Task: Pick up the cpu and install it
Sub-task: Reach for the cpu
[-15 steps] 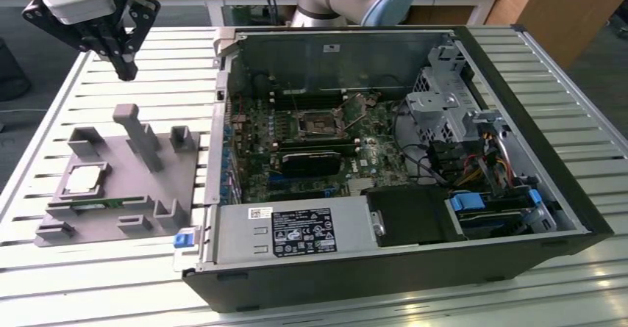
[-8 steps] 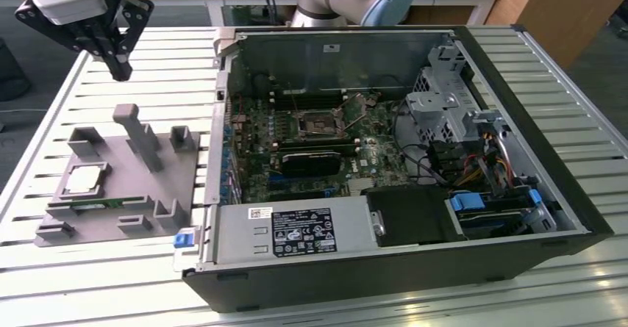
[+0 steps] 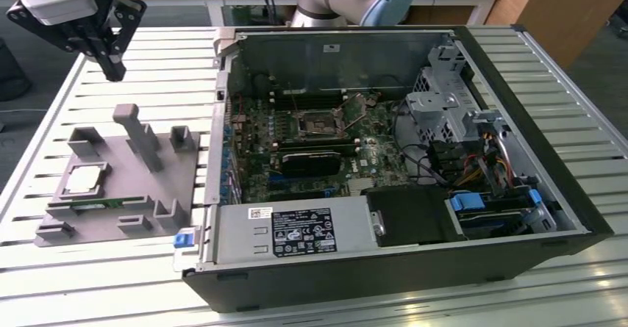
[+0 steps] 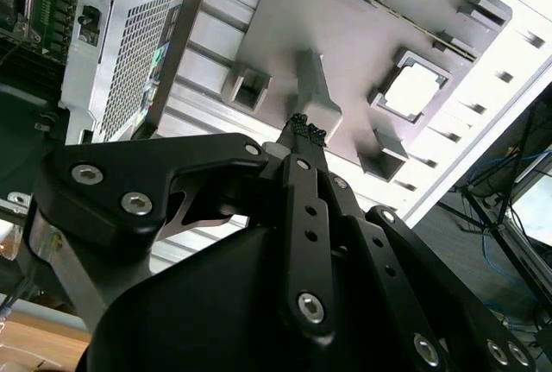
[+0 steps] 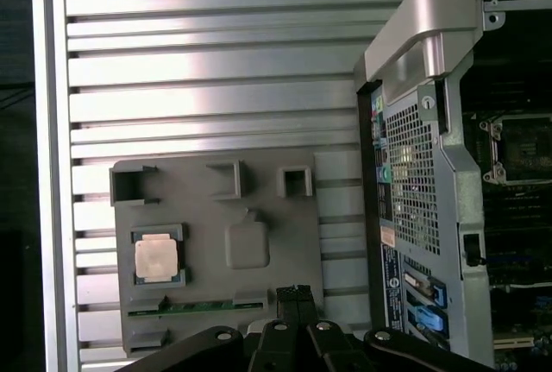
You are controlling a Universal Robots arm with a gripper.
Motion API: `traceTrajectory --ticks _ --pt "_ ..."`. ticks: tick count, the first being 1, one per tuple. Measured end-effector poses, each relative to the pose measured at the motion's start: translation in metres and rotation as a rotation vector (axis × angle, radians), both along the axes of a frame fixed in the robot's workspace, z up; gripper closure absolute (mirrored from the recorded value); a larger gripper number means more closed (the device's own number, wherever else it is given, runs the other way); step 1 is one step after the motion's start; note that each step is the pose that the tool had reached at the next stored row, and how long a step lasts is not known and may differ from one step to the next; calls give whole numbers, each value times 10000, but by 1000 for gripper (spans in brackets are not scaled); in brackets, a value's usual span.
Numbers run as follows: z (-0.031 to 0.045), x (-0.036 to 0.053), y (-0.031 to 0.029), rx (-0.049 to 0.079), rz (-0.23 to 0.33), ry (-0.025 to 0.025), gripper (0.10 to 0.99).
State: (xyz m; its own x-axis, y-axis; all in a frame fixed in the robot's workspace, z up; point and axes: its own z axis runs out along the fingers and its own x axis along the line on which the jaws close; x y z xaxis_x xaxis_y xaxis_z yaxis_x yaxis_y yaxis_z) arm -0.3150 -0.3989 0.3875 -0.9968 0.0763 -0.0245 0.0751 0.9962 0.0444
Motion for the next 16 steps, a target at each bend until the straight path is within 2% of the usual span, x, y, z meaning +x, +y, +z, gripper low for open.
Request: traceTrajectory --ticks 16 --pt "-6 -154 0 -1 1 0 980"
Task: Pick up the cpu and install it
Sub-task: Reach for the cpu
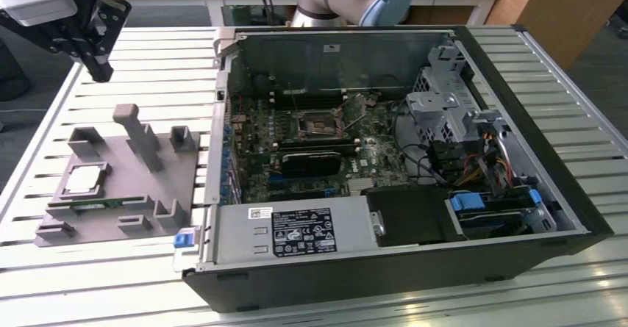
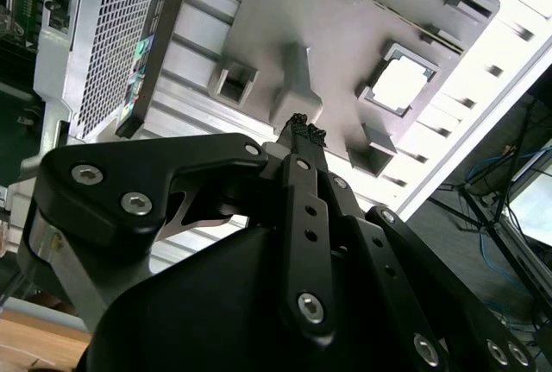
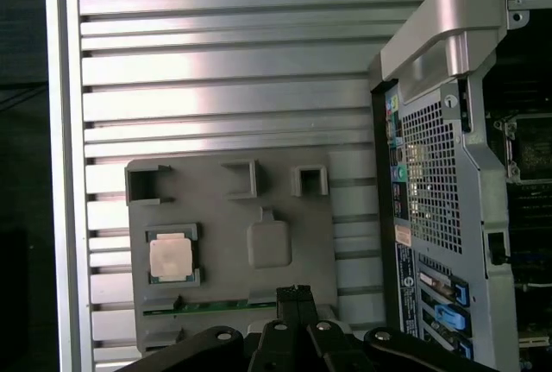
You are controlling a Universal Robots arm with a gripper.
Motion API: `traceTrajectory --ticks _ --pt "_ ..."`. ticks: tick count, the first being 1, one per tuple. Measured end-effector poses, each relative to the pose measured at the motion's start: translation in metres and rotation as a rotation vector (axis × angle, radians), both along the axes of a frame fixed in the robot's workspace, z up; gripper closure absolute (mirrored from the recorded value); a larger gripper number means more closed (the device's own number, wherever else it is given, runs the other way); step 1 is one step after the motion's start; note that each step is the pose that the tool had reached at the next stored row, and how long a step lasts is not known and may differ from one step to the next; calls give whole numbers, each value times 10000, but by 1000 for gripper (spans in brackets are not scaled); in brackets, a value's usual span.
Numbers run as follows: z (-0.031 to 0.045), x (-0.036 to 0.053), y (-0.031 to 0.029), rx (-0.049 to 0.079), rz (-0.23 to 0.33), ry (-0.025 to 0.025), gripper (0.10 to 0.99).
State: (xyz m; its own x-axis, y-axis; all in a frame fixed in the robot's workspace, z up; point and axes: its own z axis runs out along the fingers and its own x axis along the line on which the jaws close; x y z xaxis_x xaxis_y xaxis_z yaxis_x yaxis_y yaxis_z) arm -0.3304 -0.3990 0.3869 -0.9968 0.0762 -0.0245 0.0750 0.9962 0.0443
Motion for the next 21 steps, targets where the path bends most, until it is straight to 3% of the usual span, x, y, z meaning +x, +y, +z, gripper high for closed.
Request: traceTrajectory --ticks 14,21 --pt "-5 -137 0 0 -1 0 980" --pt "-6 -252 -7 0 0 0 980"
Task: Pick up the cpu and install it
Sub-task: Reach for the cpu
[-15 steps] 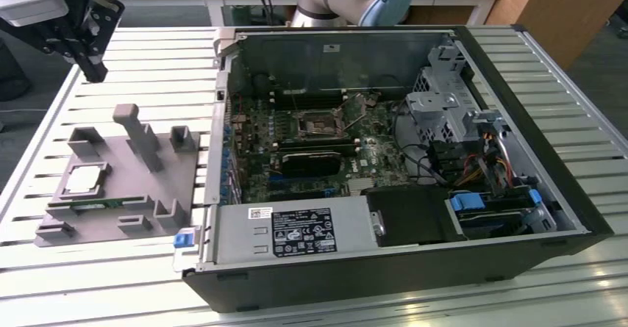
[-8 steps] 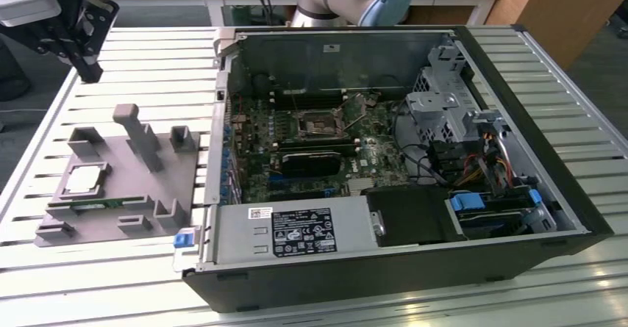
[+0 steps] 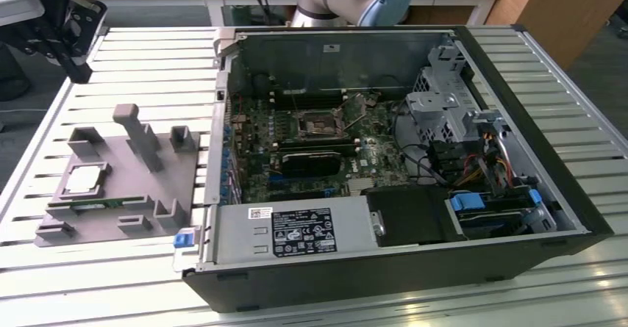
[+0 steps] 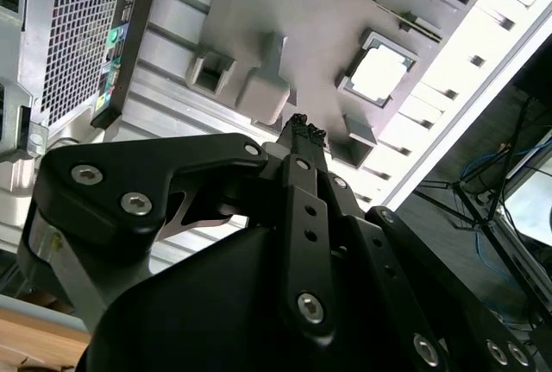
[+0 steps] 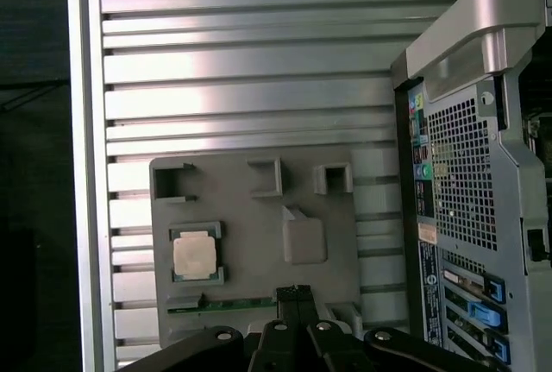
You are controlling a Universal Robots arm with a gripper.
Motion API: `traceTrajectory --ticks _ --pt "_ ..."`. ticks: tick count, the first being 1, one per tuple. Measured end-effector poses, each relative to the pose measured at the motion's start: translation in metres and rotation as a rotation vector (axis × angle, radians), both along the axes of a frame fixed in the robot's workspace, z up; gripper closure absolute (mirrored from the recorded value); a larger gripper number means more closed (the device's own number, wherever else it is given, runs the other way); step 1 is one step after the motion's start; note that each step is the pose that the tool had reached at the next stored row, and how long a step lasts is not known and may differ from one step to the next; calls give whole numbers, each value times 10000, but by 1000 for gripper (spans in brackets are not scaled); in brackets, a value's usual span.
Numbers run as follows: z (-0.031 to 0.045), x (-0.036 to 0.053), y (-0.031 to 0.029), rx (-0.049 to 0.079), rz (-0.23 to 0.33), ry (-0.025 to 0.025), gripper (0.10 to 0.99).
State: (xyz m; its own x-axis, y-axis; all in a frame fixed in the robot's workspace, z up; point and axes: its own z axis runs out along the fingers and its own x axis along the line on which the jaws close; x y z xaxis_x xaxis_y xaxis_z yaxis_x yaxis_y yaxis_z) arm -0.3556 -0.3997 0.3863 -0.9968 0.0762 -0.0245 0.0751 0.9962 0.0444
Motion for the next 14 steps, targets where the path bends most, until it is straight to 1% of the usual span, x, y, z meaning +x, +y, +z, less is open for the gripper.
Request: traceTrajectory --ticks 6,14 --pt "-1 -80 -8 0 -1 0 980" --pt "-3 -166 -12 0 0 0 980"
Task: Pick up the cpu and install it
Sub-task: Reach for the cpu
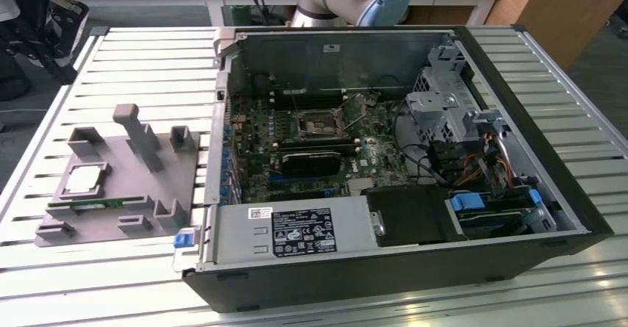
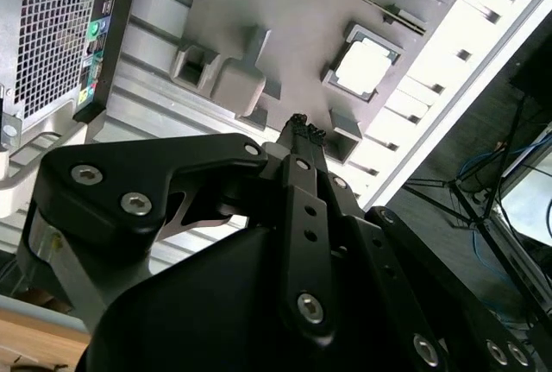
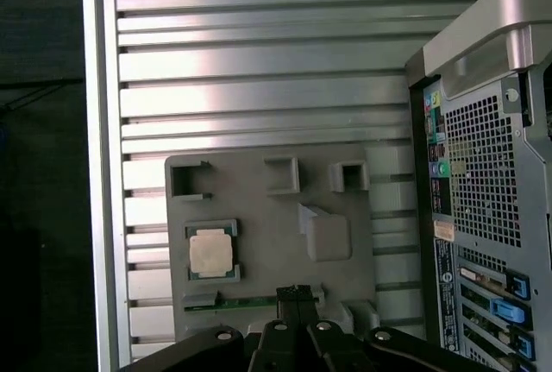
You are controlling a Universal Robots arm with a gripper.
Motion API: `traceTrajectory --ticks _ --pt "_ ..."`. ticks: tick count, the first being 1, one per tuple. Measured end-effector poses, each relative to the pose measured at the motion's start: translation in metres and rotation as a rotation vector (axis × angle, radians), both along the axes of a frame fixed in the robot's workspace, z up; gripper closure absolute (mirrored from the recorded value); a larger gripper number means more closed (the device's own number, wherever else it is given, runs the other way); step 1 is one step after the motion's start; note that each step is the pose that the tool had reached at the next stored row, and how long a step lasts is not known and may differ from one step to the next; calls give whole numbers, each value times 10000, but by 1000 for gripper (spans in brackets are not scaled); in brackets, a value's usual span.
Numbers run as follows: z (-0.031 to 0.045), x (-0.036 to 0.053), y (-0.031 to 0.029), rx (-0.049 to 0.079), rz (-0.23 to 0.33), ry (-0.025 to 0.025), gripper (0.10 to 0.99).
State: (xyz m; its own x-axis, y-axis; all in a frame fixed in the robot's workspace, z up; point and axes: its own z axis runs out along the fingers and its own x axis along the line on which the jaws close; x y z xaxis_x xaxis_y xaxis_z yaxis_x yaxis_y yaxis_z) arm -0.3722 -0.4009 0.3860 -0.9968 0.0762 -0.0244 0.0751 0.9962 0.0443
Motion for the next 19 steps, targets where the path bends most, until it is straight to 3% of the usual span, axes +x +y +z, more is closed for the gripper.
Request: traceTrajectory --ticks 9,19 --pt "-5 -189 -6 0 0 0 980" --pt "-20 -532 -22 0 1 -1 980"
